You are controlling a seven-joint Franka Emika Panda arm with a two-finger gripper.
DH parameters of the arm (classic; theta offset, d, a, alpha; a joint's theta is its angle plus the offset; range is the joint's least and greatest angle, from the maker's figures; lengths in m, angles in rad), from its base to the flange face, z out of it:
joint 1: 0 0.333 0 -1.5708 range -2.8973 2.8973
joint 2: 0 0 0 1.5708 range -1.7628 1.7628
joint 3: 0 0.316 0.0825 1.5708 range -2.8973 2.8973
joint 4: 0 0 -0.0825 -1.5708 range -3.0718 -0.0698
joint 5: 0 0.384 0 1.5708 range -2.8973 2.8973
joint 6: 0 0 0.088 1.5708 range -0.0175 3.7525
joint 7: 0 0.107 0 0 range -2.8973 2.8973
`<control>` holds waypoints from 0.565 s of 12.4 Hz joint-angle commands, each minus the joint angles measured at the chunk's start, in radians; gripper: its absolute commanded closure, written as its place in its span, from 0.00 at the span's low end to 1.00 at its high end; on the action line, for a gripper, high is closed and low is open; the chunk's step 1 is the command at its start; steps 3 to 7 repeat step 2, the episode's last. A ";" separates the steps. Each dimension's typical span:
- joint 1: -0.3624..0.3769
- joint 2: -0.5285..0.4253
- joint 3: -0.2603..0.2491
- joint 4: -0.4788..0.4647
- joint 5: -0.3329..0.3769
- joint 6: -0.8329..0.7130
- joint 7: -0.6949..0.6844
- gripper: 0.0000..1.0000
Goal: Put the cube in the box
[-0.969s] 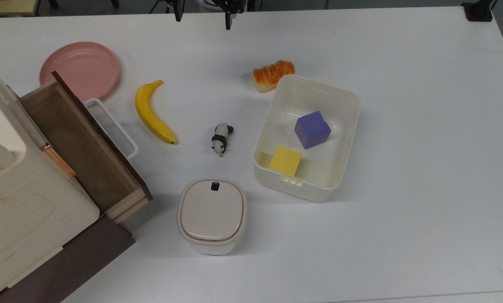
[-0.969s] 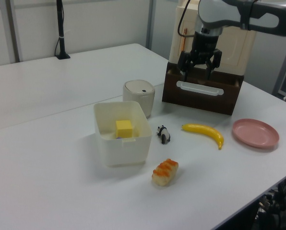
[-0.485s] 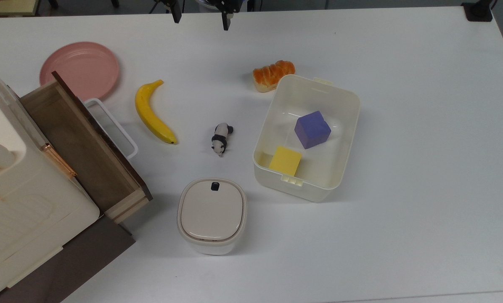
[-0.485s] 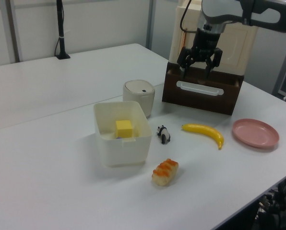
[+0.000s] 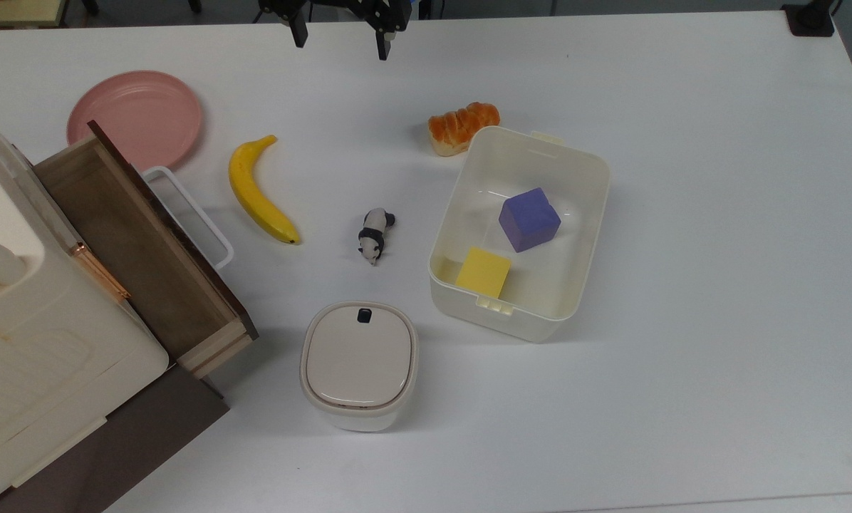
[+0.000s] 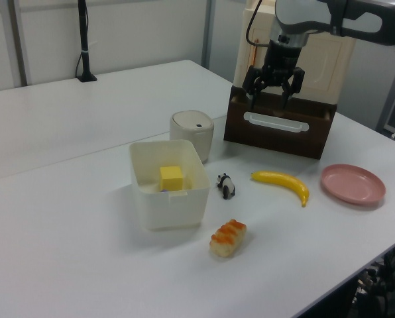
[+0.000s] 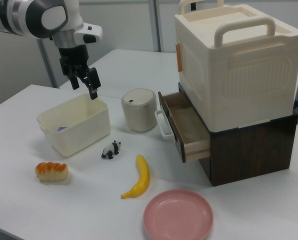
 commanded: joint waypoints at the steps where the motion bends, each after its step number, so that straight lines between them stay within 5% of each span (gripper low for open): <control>1: 0.003 0.002 -0.006 0.008 0.023 0.012 -0.025 0.00; 7: 0.003 0.002 -0.005 0.008 0.023 0.012 -0.025 0.00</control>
